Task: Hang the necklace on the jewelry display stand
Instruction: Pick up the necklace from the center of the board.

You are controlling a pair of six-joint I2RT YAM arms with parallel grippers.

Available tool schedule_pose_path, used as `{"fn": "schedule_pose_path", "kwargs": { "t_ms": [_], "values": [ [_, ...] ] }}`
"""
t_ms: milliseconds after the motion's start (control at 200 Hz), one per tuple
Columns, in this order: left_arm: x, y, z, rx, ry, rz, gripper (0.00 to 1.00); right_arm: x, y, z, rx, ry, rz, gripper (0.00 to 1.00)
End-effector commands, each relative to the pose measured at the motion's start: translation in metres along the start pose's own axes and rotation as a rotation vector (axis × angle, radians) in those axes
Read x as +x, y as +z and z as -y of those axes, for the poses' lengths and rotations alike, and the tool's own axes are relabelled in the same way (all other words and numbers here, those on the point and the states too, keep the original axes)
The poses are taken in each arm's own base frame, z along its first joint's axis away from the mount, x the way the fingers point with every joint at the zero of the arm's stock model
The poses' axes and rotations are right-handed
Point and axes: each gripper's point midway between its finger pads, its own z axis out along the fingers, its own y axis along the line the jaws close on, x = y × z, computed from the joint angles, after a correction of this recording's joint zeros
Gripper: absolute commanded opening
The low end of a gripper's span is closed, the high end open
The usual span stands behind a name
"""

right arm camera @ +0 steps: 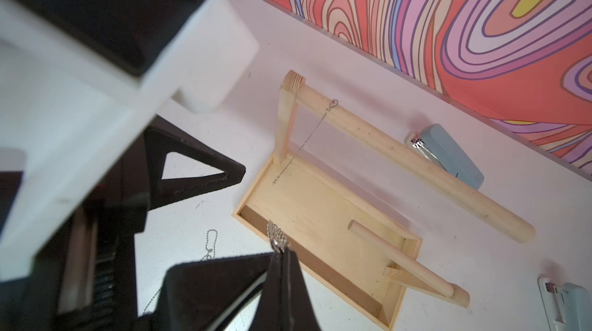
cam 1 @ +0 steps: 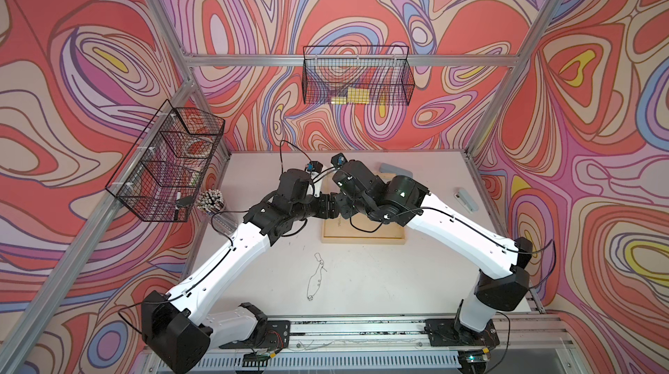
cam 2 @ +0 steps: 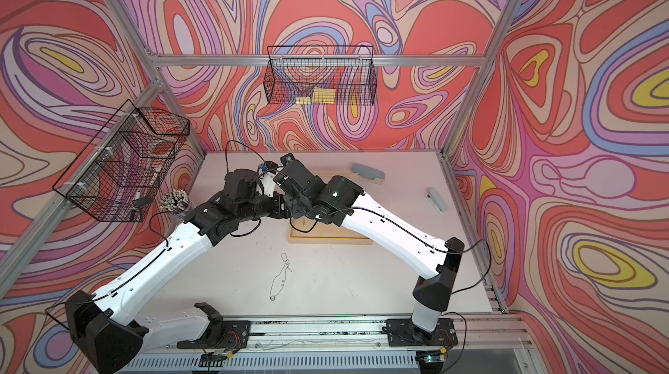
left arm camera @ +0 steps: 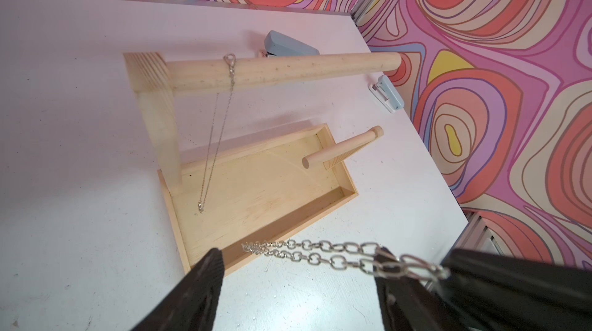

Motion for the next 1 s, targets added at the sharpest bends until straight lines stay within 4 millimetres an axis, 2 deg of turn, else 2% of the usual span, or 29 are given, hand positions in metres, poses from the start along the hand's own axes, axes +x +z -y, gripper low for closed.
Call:
{"fn": "schedule_pose_path", "kwargs": {
  "t_ms": [0, 210, 416, 796, 996],
  "values": [
    [-0.016, -0.003, 0.011, 0.032, 0.037, 0.042, 0.77, -0.003, -0.011, 0.009, 0.021, 0.010, 0.027, 0.00],
    [-0.010, -0.008, 0.015, 0.051, 0.055, 0.018, 0.77, -0.003, -0.006, 0.013, 0.039, 0.004, 0.027, 0.00],
    [-0.013, -0.013, 0.012, 0.027, 0.060, 0.037, 0.77, -0.005, -0.005, 0.014, 0.037, 0.006, 0.031, 0.00],
    [-0.025, -0.004, 0.009, 0.007, 0.054, 0.067, 0.77, -0.006, -0.011, 0.015, 0.018, 0.019, 0.045, 0.00],
    [-0.031, 0.000, 0.014, 0.029, 0.055, 0.072, 0.77, -0.008, -0.014, 0.015, 0.007, 0.027, 0.061, 0.00]
  ]
}}
